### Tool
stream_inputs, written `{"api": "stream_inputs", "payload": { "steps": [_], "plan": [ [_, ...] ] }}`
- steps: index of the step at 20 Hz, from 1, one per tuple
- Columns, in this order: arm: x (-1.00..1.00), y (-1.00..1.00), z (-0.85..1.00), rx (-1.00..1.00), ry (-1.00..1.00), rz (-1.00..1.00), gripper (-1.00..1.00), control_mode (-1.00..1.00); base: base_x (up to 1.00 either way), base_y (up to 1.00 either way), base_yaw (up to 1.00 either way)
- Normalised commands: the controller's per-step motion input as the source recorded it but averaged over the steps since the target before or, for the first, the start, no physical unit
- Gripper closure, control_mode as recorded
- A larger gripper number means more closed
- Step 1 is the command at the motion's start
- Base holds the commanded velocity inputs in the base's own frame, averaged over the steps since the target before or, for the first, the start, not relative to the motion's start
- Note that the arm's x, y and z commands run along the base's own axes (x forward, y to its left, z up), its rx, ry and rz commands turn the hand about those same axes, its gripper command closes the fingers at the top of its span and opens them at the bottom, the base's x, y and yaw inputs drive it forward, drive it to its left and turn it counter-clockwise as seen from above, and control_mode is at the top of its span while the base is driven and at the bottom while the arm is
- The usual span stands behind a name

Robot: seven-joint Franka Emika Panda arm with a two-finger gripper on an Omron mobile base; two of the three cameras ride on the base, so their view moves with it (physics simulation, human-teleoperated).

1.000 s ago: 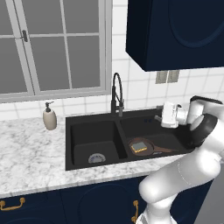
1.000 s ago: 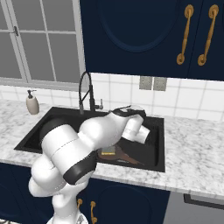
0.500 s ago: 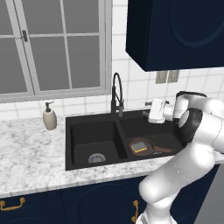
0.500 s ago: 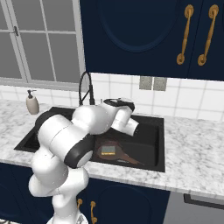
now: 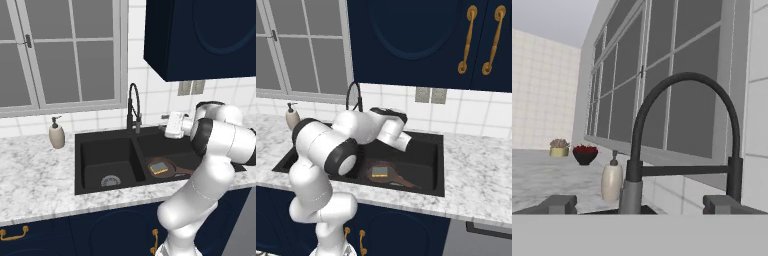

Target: Pick the pan and sponge and place them into the sink. Then turn on the water.

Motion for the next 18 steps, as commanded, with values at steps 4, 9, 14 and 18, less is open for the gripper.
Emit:
{"api": "stream_inputs", "payload": {
  "steps": [4, 9, 14, 18],
  "plan": [
    [0.3, 0.14, 0.0, 0.0, 0.02, -0.01, -1.0, -1.0, 0.0, 0.0, 0.0],
    [0.35, 0.2, 0.0, 0.0, 0.04, -0.02, -1.0, -1.0, 0.0, 0.0, 0.0],
    [0.16, 0.07, 0.0, 0.0, 0.02, -0.02, -1.0, -1.0, 0.0, 0.0, 0.0],
    [0.24, 0.15, 0.0, 0.0, 0.0, -0.03, -1.0, -1.0, 0.0, 0.0, 0.0]
  ]
}}
